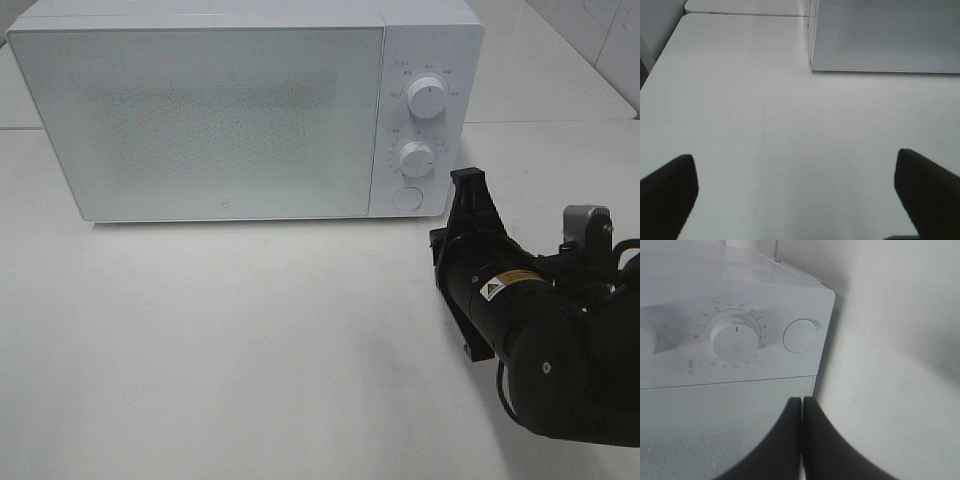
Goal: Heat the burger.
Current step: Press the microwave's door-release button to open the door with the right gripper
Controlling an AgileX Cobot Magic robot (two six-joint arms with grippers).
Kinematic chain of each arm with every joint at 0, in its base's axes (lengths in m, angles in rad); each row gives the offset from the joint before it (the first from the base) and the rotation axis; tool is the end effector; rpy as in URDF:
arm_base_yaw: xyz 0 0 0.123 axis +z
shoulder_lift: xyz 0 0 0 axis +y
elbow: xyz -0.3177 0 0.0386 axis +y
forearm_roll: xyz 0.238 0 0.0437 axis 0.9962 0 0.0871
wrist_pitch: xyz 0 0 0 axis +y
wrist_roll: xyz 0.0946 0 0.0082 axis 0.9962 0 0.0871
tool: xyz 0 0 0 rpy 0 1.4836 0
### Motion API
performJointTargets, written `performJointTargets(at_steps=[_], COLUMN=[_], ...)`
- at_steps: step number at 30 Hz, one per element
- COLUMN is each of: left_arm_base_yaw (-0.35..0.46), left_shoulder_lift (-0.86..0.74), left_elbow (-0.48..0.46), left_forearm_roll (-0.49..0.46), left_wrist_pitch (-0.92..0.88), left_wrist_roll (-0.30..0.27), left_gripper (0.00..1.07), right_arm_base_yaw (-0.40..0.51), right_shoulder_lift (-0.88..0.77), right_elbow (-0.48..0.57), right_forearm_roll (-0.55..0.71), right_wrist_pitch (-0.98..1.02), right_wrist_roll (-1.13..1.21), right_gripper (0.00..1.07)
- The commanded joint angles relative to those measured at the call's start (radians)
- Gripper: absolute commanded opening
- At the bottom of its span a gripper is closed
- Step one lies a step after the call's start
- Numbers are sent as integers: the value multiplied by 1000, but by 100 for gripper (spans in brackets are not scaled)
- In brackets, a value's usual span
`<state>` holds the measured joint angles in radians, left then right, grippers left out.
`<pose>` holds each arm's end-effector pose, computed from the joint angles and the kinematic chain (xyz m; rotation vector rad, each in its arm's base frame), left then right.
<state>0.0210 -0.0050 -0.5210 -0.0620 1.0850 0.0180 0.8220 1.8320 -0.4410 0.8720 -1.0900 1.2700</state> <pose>-0.0494 -0.0062 0.2742 0.0017 2.0414 -0.0497 0.2301 0.1530 0.1655 1.3320 1.5014 1.0167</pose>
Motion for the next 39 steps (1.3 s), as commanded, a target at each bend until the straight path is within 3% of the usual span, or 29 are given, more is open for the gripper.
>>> performJointTargets(at_steps=[1, 8, 24, 39], left_arm_base_yaw=[3, 3, 3, 3], left_shoulder_lift=[-10, -10, -10, -10], left_elbow=[5, 5, 5, 5], left_forearm_roll=[-1, -1, -1, -1], left_wrist_pitch=[-13, -13, -13, -13], left_wrist_roll=[-6, -6, -6, -6], left_gripper=[100, 100, 100, 100], right_arm_base_yaw=[4, -2, -143, -201], right_shoulder_lift=[33, 72, 189, 300], right_elbow=[-6, -50, -248, -398], right_forearm_roll=[-4, -16, -65, -63], right_wrist_pitch=[8, 5, 65, 94], right_wrist_roll=[76, 92, 83, 69], right_gripper=[0, 0, 0, 0])
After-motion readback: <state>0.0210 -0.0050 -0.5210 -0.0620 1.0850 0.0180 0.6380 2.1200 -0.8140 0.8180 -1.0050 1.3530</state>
